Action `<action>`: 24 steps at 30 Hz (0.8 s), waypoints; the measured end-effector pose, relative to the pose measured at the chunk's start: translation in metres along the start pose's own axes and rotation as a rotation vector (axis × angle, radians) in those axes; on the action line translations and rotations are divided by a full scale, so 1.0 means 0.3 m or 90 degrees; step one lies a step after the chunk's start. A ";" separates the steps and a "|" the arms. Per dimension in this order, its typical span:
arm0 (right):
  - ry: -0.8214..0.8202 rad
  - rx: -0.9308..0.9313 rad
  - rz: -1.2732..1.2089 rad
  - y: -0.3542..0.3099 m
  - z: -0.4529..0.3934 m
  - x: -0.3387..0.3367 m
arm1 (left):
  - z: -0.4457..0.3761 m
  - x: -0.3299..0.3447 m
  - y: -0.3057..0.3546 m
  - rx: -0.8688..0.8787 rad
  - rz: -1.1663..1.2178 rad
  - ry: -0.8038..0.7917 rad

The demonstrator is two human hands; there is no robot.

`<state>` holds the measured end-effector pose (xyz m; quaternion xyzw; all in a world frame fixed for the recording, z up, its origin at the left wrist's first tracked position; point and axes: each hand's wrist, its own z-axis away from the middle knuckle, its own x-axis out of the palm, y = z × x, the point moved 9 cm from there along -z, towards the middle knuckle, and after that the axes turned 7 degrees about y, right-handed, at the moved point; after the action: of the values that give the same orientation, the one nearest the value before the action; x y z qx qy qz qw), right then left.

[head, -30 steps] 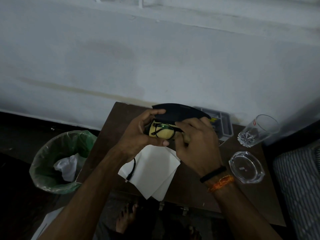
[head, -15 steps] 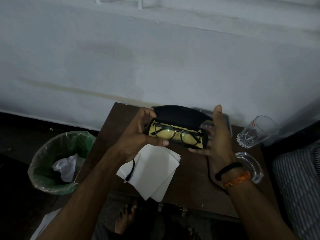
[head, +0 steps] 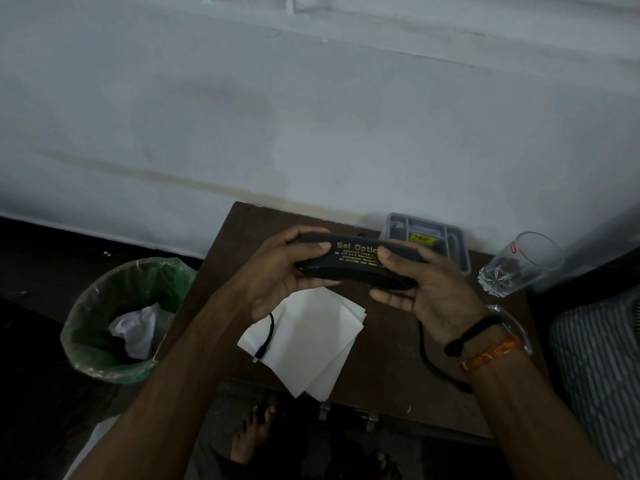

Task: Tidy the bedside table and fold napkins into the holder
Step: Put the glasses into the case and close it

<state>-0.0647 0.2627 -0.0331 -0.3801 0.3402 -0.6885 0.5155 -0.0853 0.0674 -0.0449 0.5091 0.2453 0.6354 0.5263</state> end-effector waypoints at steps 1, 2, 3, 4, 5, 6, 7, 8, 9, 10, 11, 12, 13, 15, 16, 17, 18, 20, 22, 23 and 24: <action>0.000 0.003 0.001 0.005 -0.001 0.001 | -0.004 -0.012 -0.007 -0.004 -0.015 0.013; 0.002 0.003 -0.001 0.009 -0.002 0.002 | -0.006 -0.019 -0.012 -0.005 -0.030 0.019; 0.003 0.000 -0.006 0.010 -0.004 0.003 | -0.006 -0.024 -0.013 -0.003 -0.043 0.021; 0.003 -0.004 -0.012 0.009 -0.006 0.005 | -0.005 -0.027 -0.011 0.002 -0.052 0.020; 0.003 -0.010 -0.021 0.006 -0.008 0.008 | -0.004 -0.028 -0.005 0.011 -0.057 0.020; 0.002 -0.016 -0.030 0.003 -0.010 0.010 | -0.002 -0.030 0.001 0.021 -0.058 0.022; 0.002 -0.021 -0.035 0.000 -0.012 0.013 | -0.001 -0.033 0.007 0.029 -0.056 0.027; 0.004 -0.026 -0.036 -0.002 -0.012 0.015 | 0.000 -0.038 0.010 0.034 -0.055 0.032; 0.009 -0.032 -0.031 -0.004 -0.012 0.018 | 0.000 -0.044 0.010 0.036 -0.055 0.038; 0.014 -0.040 -0.024 -0.005 -0.013 0.022 | 0.000 -0.050 0.010 0.036 -0.055 0.044; 0.019 -0.049 -0.019 -0.006 -0.014 0.026 | -0.001 -0.056 0.010 0.037 -0.055 0.050; 0.024 -0.058 -0.017 -0.007 -0.015 0.031 | -0.002 -0.060 0.010 0.039 -0.053 0.053; 0.030 -0.069 -0.017 -0.009 -0.017 0.035 | -0.004 -0.063 0.011 0.043 -0.047 0.055; 0.033 -0.093 -0.026 -0.013 -0.021 0.047 | -0.005 -0.064 0.017 0.054 -0.033 0.049; 0.030 -0.101 -0.037 -0.013 -0.023 0.054 | -0.005 -0.066 0.021 0.060 -0.028 0.046; 0.027 -0.105 -0.048 -0.012 -0.024 0.062 | -0.006 -0.070 0.025 0.066 -0.020 0.048; 0.027 -0.103 -0.054 -0.010 -0.025 0.068 | -0.008 -0.082 0.029 0.067 -0.003 0.062; 0.047 -0.087 -0.054 -0.004 -0.027 0.066 | -0.013 -0.128 0.027 0.050 0.055 0.122; 0.069 -0.081 -0.039 -0.005 -0.028 0.055 | -0.009 -0.185 0.020 0.030 0.088 0.206; 0.074 -0.081 -0.028 -0.005 -0.027 0.051 | -0.003 -0.214 0.020 0.031 0.078 0.253; 0.074 -0.080 -0.016 -0.003 -0.025 0.050 | 0.005 -0.244 0.019 0.037 0.063 0.303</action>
<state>-0.0745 0.2491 -0.0335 -0.3754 0.4069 -0.6934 0.4613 -0.0916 -0.0019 -0.0680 0.3710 0.3553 0.7551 0.4073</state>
